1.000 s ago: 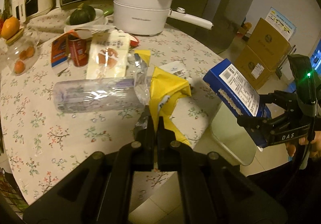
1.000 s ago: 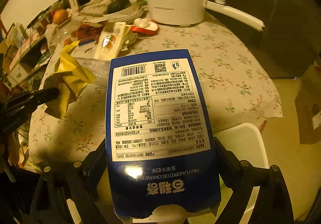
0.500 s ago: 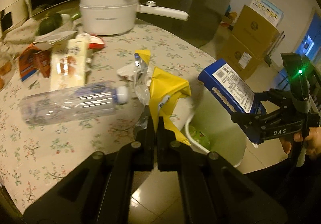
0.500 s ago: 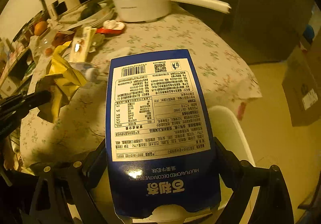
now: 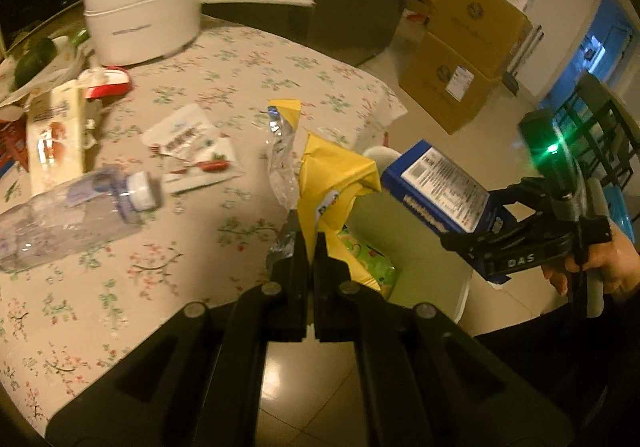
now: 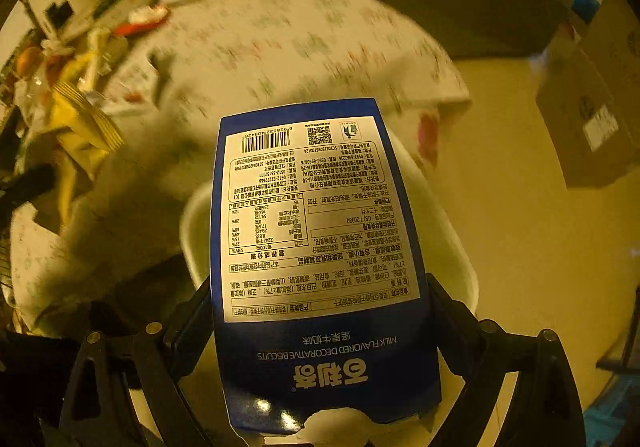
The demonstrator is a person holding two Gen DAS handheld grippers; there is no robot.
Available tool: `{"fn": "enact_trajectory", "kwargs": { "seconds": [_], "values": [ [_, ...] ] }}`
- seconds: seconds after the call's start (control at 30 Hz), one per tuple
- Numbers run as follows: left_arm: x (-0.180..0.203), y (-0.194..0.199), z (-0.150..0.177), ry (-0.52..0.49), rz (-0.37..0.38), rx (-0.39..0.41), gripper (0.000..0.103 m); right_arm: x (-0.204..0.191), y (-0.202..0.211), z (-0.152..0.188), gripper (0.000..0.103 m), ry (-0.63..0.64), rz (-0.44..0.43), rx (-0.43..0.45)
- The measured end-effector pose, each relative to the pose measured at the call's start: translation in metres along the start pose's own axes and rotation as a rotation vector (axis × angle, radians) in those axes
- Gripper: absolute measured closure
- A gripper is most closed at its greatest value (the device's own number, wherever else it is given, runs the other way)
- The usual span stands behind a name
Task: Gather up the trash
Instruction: 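Carry the yellow wrapper and blue box over the bin and release both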
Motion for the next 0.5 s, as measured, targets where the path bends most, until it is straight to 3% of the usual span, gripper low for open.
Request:
{"fn": "enact_trajectory", "kwargs": {
  "seconds": [0.17, 0.3, 0.5],
  "values": [
    [0.021, -0.014, 0.003, -0.044, 0.023, -0.032, 0.101, 0.011, -0.022, 0.014, 0.007, -0.013, 0.027, -0.098],
    [0.033, -0.021, 0.006, -0.072, 0.033, -0.050, 0.101, 0.013, -0.019, 0.011, 0.002, -0.005, 0.056, -0.087],
    [0.046, -0.034, 0.010, -0.094, 0.053, -0.080, 0.101, 0.029, 0.001, 0.010, 0.002, -0.072, 0.032, -0.049]
  ]
}}
Point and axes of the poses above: each gripper's, at about its wrist camera, not at the fingertips, and y roughly against the way its jaws point, x to its right, z to its underside, the point moved 8 cm from there along -y, roughly the way its jaws point, and after that the axes turned 1 degree about -z, right-handed, at the moved point
